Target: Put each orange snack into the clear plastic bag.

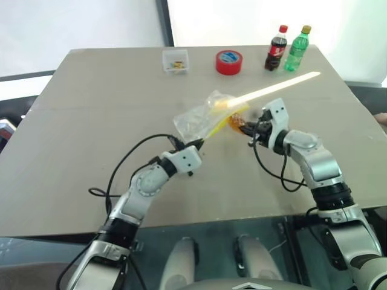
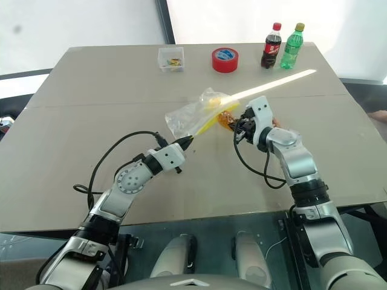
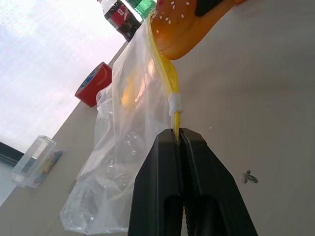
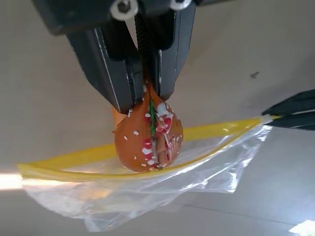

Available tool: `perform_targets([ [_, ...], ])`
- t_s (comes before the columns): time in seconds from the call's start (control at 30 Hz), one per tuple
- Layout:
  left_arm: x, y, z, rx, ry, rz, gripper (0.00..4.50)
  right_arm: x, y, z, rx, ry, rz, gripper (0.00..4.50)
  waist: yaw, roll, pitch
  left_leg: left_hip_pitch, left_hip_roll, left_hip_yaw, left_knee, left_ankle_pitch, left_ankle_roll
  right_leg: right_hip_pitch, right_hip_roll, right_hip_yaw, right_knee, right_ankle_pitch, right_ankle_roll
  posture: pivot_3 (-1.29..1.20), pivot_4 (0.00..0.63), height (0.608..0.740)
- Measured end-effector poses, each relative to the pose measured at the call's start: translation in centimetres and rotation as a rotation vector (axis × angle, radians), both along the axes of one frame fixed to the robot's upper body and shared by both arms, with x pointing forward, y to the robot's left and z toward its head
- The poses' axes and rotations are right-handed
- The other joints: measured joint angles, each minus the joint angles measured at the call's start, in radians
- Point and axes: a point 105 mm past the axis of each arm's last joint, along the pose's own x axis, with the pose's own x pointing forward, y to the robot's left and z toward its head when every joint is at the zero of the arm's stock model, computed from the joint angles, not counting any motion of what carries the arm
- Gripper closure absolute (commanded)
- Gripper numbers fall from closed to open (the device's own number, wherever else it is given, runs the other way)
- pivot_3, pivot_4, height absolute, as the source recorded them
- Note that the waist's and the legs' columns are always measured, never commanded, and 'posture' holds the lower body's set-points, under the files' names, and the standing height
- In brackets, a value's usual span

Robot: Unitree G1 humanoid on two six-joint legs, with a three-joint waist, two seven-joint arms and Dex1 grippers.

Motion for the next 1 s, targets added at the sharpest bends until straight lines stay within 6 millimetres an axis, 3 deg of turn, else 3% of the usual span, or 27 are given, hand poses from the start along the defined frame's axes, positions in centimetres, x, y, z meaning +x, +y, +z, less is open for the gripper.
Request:
perform_targets([
  [0.37, 0.0, -0.4, 0.0, -0.014, 0.006, -0.015, 4.50, -0.1, -0.3, -0.5, 0.357, 0.314, -0.086, 4.43, 0.000, 0.000, 0.000, 0.000, 0.000, 0.000, 0.000, 0.000, 0.000, 0.000, 0.000, 0.000, 0.000, 0.000, 0.000, 0.00, 0.150, 0.740],
  [0.67, -0.3, -0.9, -0.2, -0.060, 0.038, -0.042, 4.50, 2.1, -1.3, -0.7, 0.584, 0.474, -0.231, 4.43, -0.001, 0.000, 0.000, 0.000, 0.000, 0.000, 0.000, 0.000, 0.000, 0.000, 0.000, 0.000, 0.000, 0.000, 0.000, 0.00, 0.150, 0.740],
  [0.77, -0.4, -1.1, -0.1, -0.074, 0.044, -0.050, 4.50, 2.3, -0.6, -0.6, 0.601, 0.488, -0.223, 4.43, -0.001, 0.000, 0.000, 0.000, 0.000, 0.000, 0.000, 0.000, 0.000, 0.000, 0.000, 0.000, 0.000, 0.000, 0.000, 0.00, 0.150, 0.740],
  [1.0, -0.2, -1.9, 0.5, -0.097, 0.035, -0.073, 4.50, 1.7, 3.3, -0.1, 0.581, 0.506, -0.118, 4.43, -0.002, 0.000, 0.000, 0.000, 0.000, 0.000, 0.000, 0.000, 0.000, 0.000, 0.000, 0.000, 0.000, 0.000, 0.000, 0.00, 0.150, 0.740],
])
